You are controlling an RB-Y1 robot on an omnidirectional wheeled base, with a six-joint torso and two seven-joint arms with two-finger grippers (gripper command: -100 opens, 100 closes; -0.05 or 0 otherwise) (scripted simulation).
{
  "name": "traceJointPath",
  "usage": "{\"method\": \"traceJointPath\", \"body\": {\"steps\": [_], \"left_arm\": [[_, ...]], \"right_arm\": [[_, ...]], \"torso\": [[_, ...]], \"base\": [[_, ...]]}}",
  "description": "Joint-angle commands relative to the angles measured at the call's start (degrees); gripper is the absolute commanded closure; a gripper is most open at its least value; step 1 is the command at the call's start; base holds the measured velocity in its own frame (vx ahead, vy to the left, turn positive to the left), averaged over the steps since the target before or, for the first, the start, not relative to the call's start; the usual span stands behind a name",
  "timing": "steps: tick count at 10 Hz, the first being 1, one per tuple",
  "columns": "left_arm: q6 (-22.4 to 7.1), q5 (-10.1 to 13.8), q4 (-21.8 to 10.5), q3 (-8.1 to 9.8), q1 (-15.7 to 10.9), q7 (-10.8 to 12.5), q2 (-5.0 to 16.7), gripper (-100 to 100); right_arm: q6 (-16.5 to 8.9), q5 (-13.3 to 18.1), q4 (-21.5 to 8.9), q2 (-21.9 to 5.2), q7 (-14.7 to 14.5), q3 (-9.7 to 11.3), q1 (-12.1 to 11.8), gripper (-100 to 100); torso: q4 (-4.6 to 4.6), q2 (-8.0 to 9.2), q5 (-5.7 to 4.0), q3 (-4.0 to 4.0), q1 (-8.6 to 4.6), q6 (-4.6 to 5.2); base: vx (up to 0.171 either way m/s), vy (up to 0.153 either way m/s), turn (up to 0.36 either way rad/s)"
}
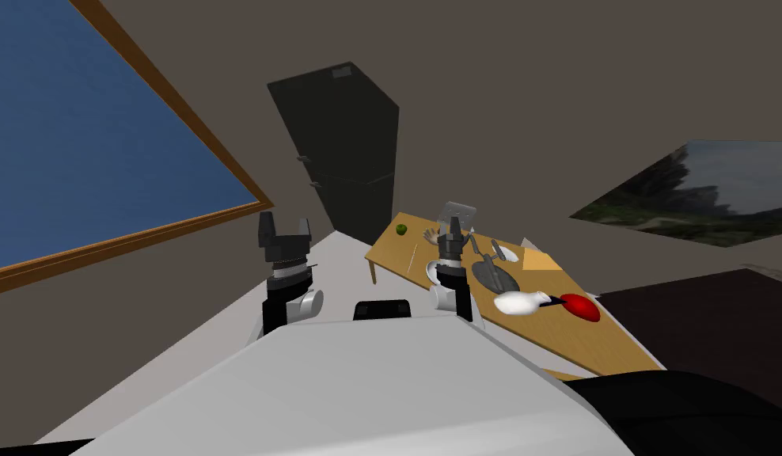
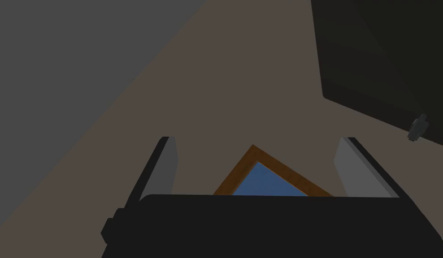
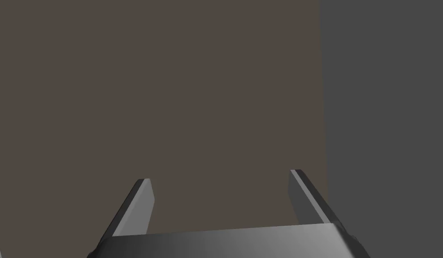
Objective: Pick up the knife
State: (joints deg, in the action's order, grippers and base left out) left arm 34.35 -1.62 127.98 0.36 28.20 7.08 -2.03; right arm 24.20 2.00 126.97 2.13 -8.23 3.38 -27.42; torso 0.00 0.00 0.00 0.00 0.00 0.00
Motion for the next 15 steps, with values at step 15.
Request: {"method": "traceJointPath", "body": {"steps": [15], "left_arm": [[0.00, 0.00, 0.00, 0.01, 0.01, 0.00, 0.00, 0]], "right_arm": [[6.39, 23.35, -15.60, -16.60, -7.84, -9.94, -0.90, -100]], "torso": [[0.02, 0.06, -0.03, 0.04, -0.12, 0.03]], "base": [[-0.033, -0.023, 0.179]]}}
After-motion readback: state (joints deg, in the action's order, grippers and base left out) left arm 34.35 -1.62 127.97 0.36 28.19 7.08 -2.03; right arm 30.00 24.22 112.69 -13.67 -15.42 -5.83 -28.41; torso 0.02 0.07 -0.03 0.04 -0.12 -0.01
